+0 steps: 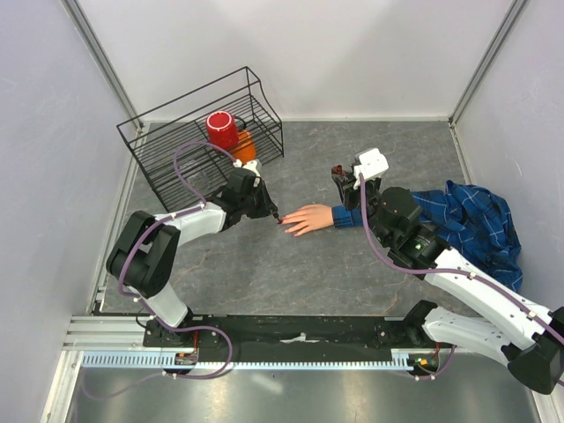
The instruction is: Paint the nails
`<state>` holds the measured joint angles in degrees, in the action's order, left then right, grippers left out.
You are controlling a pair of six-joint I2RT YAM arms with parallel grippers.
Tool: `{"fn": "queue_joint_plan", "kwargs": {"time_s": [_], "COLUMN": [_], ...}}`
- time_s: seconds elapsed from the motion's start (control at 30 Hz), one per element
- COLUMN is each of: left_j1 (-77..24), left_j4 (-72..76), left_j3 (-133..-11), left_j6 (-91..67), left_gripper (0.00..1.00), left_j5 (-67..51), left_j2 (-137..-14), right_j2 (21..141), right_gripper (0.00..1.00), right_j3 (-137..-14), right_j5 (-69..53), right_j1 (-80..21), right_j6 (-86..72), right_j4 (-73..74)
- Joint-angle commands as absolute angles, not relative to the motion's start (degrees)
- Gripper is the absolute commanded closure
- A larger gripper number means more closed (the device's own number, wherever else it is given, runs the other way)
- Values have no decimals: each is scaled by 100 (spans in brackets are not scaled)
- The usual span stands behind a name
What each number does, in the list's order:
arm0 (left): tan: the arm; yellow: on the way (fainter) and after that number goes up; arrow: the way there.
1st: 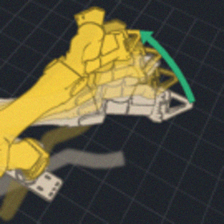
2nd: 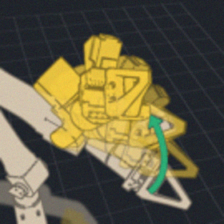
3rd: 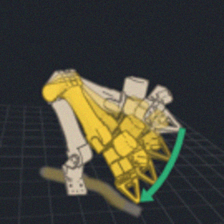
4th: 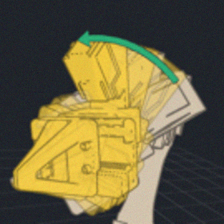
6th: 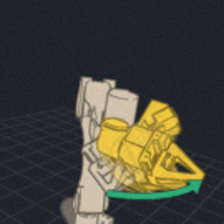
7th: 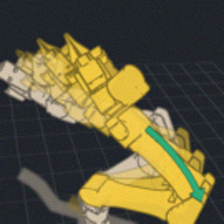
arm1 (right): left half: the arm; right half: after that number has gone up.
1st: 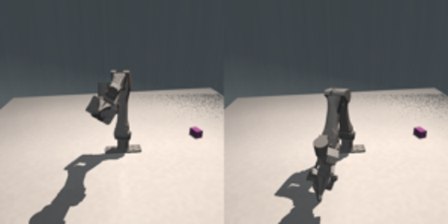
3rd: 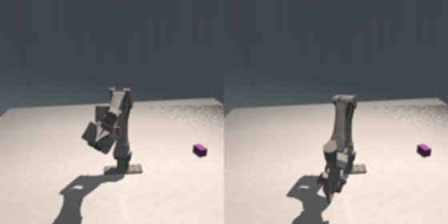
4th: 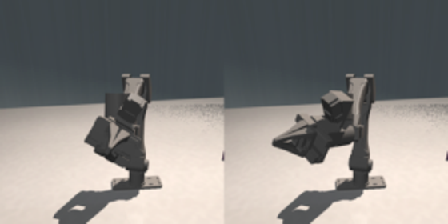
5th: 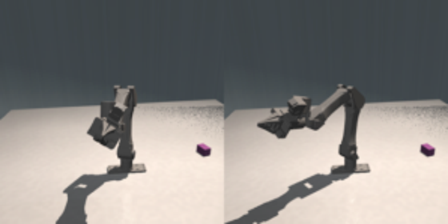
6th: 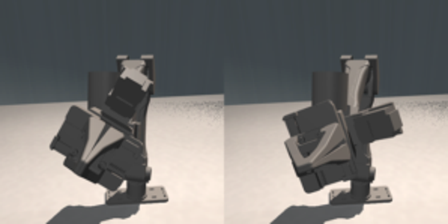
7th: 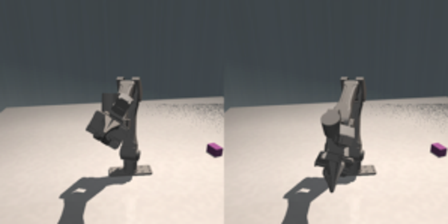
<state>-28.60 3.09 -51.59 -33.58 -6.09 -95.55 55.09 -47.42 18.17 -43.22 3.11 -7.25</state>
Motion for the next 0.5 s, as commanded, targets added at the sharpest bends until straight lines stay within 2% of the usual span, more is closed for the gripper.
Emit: {"fn": "queue_joint_plan", "kwargs": {"time_s": [0.0,0.47], "left_j1": [-2830,-2830], "left_j4": [396,360], "left_j3": [-5168,-5080], "left_j6": [-3489,-3463], "left_gripper": [98,98], "left_j5": [-501,-422], "left_j2": [-9440,-9360], "right_j2": [5511,5511], "right_gripper": [100,100], "right_j3": [-4904,-4913], "right_j5": [1758,1740], "right_j1": [-4289,-4280], "right_j6": [237,229], "right_j4": [-896,-896]}}
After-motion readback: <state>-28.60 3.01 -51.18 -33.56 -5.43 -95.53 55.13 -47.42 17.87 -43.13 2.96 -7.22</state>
